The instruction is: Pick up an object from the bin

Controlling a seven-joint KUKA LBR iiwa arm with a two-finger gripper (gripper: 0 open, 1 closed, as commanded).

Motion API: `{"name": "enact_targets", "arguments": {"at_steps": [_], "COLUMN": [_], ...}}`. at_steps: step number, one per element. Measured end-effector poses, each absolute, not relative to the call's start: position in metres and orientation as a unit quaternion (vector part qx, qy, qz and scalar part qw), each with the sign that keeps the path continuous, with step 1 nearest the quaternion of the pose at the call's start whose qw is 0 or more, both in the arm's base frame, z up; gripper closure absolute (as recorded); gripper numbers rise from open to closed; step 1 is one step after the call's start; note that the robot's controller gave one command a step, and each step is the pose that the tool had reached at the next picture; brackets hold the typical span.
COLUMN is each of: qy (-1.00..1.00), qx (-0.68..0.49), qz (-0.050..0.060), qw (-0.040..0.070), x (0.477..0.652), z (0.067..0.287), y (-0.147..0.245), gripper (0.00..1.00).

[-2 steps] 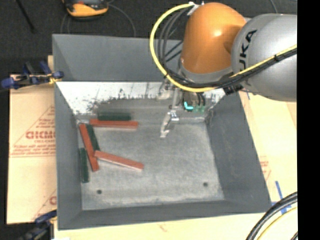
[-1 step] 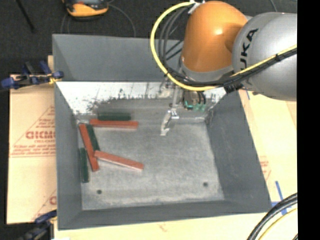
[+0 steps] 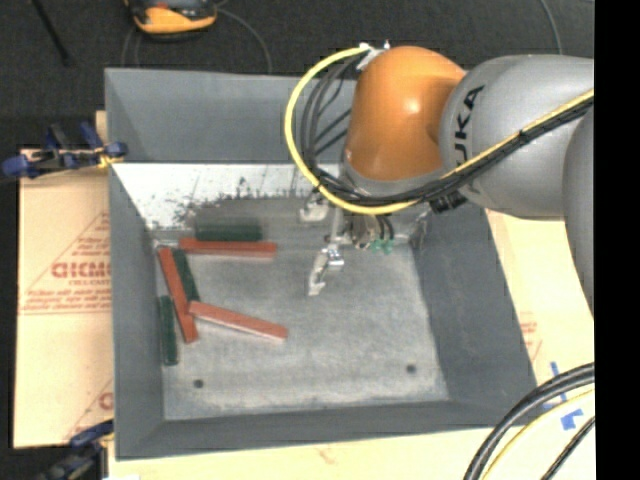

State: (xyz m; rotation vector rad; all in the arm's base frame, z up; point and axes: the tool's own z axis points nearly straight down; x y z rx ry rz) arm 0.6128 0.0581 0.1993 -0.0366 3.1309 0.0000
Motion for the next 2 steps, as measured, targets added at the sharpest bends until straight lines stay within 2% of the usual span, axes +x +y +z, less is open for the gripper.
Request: {"name": "enact_targets", "arguments": {"at_steps": [1,2], "qy": [0.994,0.967], "qx": [-0.113,-0.256], "qz": [0.0,0.0], "qw": [0.004,0.0], "x": [0.631,0.597], "z": [0.138,0.095], "y": [0.093,0.137], "gripper": [0.0,0.0]}}
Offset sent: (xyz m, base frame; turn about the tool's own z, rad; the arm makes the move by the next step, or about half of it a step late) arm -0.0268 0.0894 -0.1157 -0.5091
